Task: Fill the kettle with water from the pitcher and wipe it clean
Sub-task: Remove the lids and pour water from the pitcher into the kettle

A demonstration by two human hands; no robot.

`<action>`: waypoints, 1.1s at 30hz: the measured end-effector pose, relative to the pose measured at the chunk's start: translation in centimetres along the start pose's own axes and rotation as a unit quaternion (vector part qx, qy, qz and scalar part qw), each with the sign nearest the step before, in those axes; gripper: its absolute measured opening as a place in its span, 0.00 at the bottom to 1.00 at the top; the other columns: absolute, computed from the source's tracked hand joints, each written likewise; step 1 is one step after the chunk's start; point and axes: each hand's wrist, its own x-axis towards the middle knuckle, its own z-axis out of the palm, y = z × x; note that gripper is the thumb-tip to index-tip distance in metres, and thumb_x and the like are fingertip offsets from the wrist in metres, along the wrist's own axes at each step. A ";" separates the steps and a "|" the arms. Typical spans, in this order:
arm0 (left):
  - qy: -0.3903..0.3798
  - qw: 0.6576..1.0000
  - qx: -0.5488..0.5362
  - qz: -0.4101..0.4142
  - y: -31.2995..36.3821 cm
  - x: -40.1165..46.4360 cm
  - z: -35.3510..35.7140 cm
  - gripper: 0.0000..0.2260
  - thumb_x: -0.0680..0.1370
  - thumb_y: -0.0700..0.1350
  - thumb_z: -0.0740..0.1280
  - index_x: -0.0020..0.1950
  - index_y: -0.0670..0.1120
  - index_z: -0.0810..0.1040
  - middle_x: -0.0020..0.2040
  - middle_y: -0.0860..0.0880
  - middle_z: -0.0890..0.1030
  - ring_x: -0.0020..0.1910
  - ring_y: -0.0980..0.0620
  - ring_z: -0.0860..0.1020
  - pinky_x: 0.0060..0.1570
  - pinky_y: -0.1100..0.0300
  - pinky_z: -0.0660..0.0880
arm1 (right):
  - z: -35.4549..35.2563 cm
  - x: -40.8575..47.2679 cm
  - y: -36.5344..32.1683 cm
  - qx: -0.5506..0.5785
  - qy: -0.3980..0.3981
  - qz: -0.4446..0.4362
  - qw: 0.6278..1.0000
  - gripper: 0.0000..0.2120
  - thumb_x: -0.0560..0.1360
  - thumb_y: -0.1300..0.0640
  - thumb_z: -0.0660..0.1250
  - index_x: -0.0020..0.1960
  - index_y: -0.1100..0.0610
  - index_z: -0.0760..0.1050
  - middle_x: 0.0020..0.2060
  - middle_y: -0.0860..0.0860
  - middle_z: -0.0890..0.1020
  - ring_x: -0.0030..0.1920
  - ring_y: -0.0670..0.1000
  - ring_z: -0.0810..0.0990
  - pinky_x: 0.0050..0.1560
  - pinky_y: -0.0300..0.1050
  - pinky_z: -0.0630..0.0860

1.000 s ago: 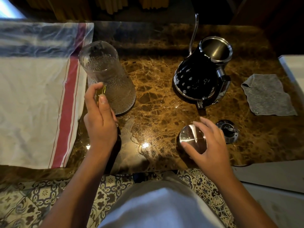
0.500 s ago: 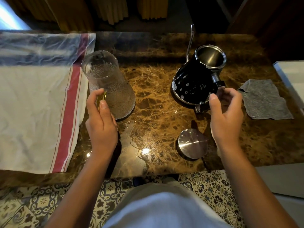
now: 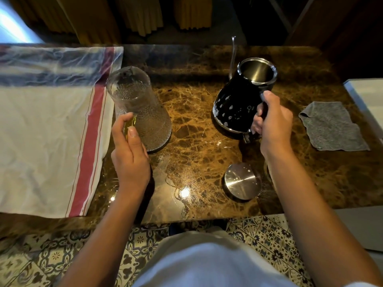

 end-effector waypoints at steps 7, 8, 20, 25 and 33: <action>0.001 0.999 -0.028 -0.016 -0.1 0.0 0.0 0.14 0.89 0.46 0.53 0.73 0.44 0.67 0.33 0.42 0.71 0.26 0.50 0.70 0.26 0.58 0.68 | 1.4 -2.1 1.4 0.002 -0.011 -0.018 1.000 0.19 0.81 0.46 0.63 0.33 0.52 0.70 0.25 0.50 0.68 0.27 0.48 0.65 0.30 0.44 0.64; 0.000 0.999 -0.046 -0.029 -0.1 0.0 0.0 0.12 0.89 0.47 0.53 0.71 0.47 0.67 0.35 0.44 0.72 0.28 0.50 0.71 0.27 0.58 0.69 | 1.4 -2.2 1.5 0.004 -0.011 -0.016 1.000 0.19 0.81 0.47 0.64 0.34 0.52 0.70 0.25 0.50 0.67 0.27 0.48 0.65 0.30 0.44 0.64; 0.067 0.977 -0.067 -0.191 1.2 2.9 -2.2 0.29 0.77 0.64 0.69 0.39 0.35 0.76 0.35 0.35 0.75 0.34 0.47 0.73 0.35 0.41 0.75 | 0.3 -0.9 1.9 -0.034 -0.070 -0.046 0.996 0.21 0.84 0.49 0.61 0.36 0.58 0.74 0.24 0.52 0.72 0.24 0.52 0.69 0.29 0.45 0.70; -0.002 0.987 -0.039 -0.154 2.0 5.7 -4.0 0.18 0.77 0.54 0.74 0.38 0.41 0.81 0.30 0.54 0.79 0.32 0.54 0.74 0.40 0.50 0.76 | 0.5 -0.8 2.5 -0.030 -0.054 -0.056 0.997 0.22 0.83 0.48 0.63 0.34 0.58 0.73 0.24 0.54 0.71 0.23 0.52 0.67 0.27 0.44 0.66; -0.137 0.989 -0.002 -0.053 6.6 10.2 -3.4 0.20 0.79 0.50 0.74 0.27 0.56 0.77 0.23 0.58 0.70 0.25 0.60 0.67 0.33 0.59 0.65 | 0.6 -1.1 3.1 0.010 -0.049 -0.051 0.997 0.28 0.74 0.35 0.66 0.37 0.62 0.73 0.27 0.57 0.68 0.26 0.53 0.66 0.28 0.44 0.63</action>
